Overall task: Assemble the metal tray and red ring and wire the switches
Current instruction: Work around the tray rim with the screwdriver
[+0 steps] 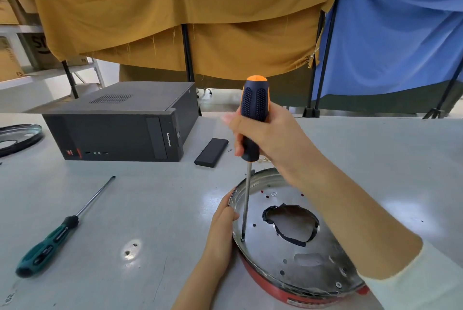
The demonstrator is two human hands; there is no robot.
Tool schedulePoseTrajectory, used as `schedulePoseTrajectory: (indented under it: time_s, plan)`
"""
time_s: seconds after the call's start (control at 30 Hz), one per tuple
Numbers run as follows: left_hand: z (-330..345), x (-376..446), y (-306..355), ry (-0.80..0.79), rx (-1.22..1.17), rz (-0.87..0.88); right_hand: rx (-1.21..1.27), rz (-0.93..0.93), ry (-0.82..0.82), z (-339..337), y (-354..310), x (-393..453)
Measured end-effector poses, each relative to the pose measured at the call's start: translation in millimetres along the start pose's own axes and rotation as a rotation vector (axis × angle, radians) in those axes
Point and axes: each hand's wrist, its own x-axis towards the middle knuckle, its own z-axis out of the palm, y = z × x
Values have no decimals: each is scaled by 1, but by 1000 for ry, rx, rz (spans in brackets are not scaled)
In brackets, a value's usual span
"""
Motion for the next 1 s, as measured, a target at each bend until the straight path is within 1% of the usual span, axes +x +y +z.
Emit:
schedulePoseTrajectory:
  time_s: [0.03,0.1,0.17,0.2,0.23,0.27,0.3,0.37,0.4,0.43,0.47,0.5,0.57,0.63,0.67,0.7,0.73,0.77,0.83,0.87,0.97,1.0]
  plan:
    - [0,0,0,3,2,-6,96,58,-122,-4,-4,4]
    - [0,2,-1,14,4,-9,312,106,-335,-10,-12,10]
    - [1,2,0,19,0,7,403,111,-446,-11,-16,11]
    - [1,1,0,26,-8,8,402,110,-465,-11,-16,11]
    - [1,1,-1,32,-15,5,385,115,-441,-10,-16,10]
    - [2,0,-1,37,-21,2,342,111,-359,-6,-14,9]
    - [2,0,-2,39,-25,-3,273,88,-226,-1,-11,7]
    - [2,1,-3,41,-34,-17,92,-14,105,11,-5,0]
    - [2,1,-2,43,-31,-18,23,-65,212,14,-4,-2]
    - [2,1,-2,40,-28,-17,-3,-91,231,14,-3,-2]
    - [2,0,-1,34,-28,-15,14,-79,170,12,-5,-2]
    - [2,1,-1,30,-27,-15,76,-32,35,7,-9,0]
    - [1,1,-2,30,-30,-19,214,60,-301,-8,-17,6]
    - [1,1,-2,24,-35,-15,272,78,-567,-18,-21,12]
    - [1,0,-2,26,-38,-12,305,76,-656,-18,-22,13]
    - [1,0,-1,31,-40,-9,332,78,-703,-17,-22,13]
    - [2,-1,0,34,-39,-4,342,81,-713,-14,-22,13]
    - [2,-1,0,30,-34,2,336,75,-689,-12,-21,13]
    - [2,0,0,23,-26,-1,301,54,-540,-4,-18,12]
    - [2,0,0,19,-28,-2,279,51,-417,1,-16,11]
    - [2,-1,0,-13,-14,23,121,19,54,14,-9,7]
    - [2,-2,0,-14,-13,24,57,6,151,16,-8,6]
